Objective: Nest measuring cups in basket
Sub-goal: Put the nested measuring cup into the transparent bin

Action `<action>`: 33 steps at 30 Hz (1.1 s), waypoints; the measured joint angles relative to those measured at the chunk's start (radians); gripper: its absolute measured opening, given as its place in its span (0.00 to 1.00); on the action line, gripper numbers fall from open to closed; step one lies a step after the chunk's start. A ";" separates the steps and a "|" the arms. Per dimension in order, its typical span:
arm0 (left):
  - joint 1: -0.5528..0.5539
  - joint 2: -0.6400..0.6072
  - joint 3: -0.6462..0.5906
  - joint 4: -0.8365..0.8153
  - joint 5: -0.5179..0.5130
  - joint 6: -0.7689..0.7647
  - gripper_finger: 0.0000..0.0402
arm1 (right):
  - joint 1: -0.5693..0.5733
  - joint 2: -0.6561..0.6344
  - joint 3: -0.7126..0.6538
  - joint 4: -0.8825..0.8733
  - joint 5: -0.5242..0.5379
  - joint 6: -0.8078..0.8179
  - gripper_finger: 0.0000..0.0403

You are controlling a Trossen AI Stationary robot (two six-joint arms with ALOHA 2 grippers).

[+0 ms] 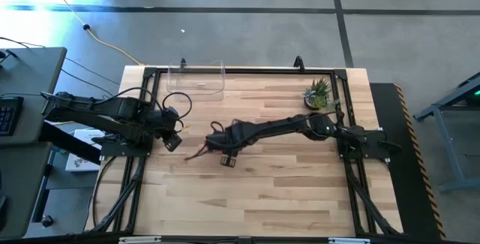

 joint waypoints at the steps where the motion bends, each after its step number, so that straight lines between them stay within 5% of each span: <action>1: 0.000 0.000 0.000 0.000 0.000 0.000 0.21 | -0.009 0.000 0.000 0.000 0.000 0.000 0.34; 11: 0.000 0.000 0.000 0.000 0.000 0.027 0.21 | -0.083 -0.001 0.000 0.000 -0.044 -0.002 0.34; 25: 0.000 0.000 0.000 0.000 0.000 0.101 0.21 | -0.088 -0.002 0.001 0.000 -0.160 -0.002 0.56; 33: 0.000 0.000 0.000 0.000 0.000 0.117 0.21 | -0.105 -0.003 0.071 -0.041 -0.191 0.039 0.60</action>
